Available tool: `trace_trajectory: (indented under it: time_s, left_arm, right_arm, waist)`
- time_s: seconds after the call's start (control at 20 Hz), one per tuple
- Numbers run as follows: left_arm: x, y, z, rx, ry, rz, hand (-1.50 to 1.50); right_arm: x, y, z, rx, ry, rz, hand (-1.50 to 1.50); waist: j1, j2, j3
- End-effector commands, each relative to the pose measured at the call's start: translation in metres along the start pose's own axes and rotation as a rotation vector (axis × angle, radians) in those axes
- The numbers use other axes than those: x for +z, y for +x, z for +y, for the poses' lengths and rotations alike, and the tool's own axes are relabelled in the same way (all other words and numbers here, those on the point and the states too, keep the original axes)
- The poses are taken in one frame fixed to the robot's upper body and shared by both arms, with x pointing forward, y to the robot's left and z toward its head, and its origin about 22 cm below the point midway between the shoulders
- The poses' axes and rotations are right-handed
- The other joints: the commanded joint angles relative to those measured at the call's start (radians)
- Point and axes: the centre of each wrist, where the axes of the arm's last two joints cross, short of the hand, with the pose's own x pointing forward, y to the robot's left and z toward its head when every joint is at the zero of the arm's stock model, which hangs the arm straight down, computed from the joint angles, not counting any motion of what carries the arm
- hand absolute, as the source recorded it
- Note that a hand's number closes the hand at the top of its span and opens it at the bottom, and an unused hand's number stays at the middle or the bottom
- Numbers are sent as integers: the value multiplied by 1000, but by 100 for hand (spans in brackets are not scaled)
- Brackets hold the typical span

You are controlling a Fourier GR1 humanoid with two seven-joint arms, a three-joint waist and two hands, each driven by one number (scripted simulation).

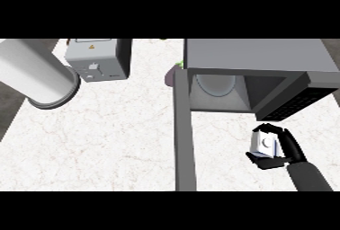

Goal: Pick up the milk, place it into the microwave and close the microwave

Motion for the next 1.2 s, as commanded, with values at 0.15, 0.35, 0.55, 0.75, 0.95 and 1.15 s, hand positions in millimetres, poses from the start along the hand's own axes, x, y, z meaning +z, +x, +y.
trace_trajectory:
  time_s: [0.15,0.35,0.55,0.75,0.95,1.15]
  left_arm:
    - [-3,-11,-4,32,-13,-15,-150]
    - [-2,-6,1,14,18,-5,-150]
    - [18,-7,11,18,22,25,-150]
    - [11,1,14,-5,41,10,-150]
    - [9,-4,26,6,49,43,-150]
    - [-2,-10,15,10,51,11,-150]
  right_arm:
    - [-37,21,46,-6,-126,-100,150]
    - [-43,26,52,-68,-123,-184,150]
    - [-53,35,59,-187,-37,-241,150]
    - [-97,68,70,-187,12,-288,150]
    - [-126,105,80,-143,-63,-332,150]
    - [-139,119,50,-71,-113,-279,150]
  waist:
    - [4,7,8]
    - [-5,4,7]
    - [-13,-6,5]
    - [-24,-8,4]
    - [-44,-13,3]
    - [-41,-9,4]
